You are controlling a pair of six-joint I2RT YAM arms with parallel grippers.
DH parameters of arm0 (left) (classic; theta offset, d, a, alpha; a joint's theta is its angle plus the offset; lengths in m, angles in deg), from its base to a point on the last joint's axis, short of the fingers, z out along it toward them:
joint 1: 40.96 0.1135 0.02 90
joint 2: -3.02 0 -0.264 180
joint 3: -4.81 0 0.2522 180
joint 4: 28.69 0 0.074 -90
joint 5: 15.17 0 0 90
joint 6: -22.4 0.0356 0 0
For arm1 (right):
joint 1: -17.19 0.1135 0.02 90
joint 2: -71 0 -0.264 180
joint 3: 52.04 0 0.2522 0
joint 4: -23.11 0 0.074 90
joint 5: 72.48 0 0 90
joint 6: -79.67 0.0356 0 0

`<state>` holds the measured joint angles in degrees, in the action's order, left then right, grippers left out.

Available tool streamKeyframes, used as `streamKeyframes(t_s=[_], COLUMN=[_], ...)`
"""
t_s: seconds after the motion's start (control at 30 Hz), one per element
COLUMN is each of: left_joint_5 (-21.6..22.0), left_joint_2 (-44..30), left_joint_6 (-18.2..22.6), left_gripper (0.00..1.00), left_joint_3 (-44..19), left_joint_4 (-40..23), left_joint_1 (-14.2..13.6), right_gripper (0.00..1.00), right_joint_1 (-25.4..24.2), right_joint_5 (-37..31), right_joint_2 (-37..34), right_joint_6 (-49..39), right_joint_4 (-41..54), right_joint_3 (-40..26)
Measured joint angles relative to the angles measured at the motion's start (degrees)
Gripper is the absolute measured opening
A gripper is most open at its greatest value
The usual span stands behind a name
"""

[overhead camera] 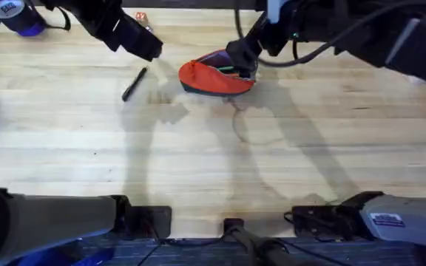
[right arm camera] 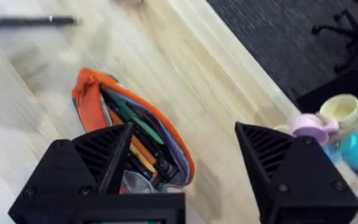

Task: Unzip the bag, pick up the pens from the table one at a time and place them inside, then zip the bag closed.

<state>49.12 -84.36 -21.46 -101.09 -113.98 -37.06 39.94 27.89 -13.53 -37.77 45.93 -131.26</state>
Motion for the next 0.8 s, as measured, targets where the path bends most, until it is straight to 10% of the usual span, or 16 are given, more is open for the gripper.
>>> streamKeyframes(t_s=[0.8], left_joint_5=[11.55], left_joint_2=[-20.88], left_joint_6=[-7.21], left_gripper=[0.993], left_joint_3=[-0.17], left_joint_4=[8.72], left_joint_1=[1.61], right_gripper=[0.996], right_joint_1=[-0.95], right_joint_5=[0.22], right_joint_2=[2.62], right_joint_6=[18.40], right_joint_4=[8.21], right_joint_3=[0.00])
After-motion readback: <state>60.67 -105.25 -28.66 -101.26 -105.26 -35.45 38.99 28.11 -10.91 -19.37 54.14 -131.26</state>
